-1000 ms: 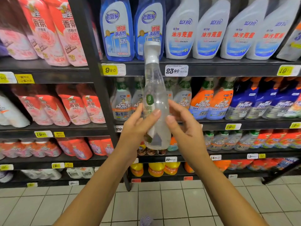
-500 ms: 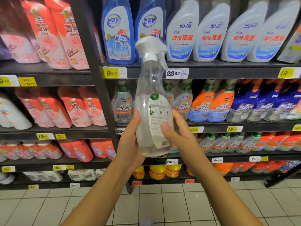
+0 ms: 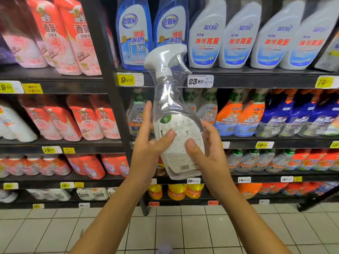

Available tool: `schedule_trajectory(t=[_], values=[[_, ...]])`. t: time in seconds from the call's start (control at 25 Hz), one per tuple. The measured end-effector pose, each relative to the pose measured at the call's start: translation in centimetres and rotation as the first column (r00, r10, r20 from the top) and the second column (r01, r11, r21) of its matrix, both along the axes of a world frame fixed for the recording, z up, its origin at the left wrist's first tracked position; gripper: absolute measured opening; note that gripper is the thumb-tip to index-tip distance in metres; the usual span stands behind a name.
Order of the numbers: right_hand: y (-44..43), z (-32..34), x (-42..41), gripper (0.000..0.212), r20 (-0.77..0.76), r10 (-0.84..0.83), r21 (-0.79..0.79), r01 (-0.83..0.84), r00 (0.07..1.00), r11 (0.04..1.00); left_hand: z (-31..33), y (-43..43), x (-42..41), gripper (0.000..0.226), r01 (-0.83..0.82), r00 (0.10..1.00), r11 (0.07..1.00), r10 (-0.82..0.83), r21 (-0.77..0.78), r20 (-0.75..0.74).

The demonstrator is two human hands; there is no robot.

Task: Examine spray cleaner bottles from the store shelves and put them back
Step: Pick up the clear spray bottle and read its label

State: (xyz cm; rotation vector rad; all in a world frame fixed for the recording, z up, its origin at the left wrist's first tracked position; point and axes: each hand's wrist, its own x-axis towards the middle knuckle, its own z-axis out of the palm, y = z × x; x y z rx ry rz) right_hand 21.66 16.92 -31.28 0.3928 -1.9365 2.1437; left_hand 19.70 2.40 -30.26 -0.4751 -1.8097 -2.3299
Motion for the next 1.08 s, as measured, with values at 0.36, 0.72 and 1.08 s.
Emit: schedule_trajectory(t=[0.36,0.72,1.08], values=[[1.0,-0.8,0.4,0.047,0.025,0.034,0.047,-0.035,0.999,0.998,-0.5,-0.8,0.9,0.075,0.010,1.000,1.000,-0.011,0.009,0.016],[1.1,-2.3,0.6,0.060,-0.032,-0.032,0.193,0.037,0.999,0.980,-1.9,-2.9,1.1,0.096,0.015,0.999,0.955,-0.027,-0.295,-0.039],[1.7,-2.3,0.7,0.075,-0.184,-0.013,0.388,0.085,0.983,0.918,-2.2,-2.6,3.6,0.065,-0.318,0.933,0.819,0.180,-0.478,-0.312]])
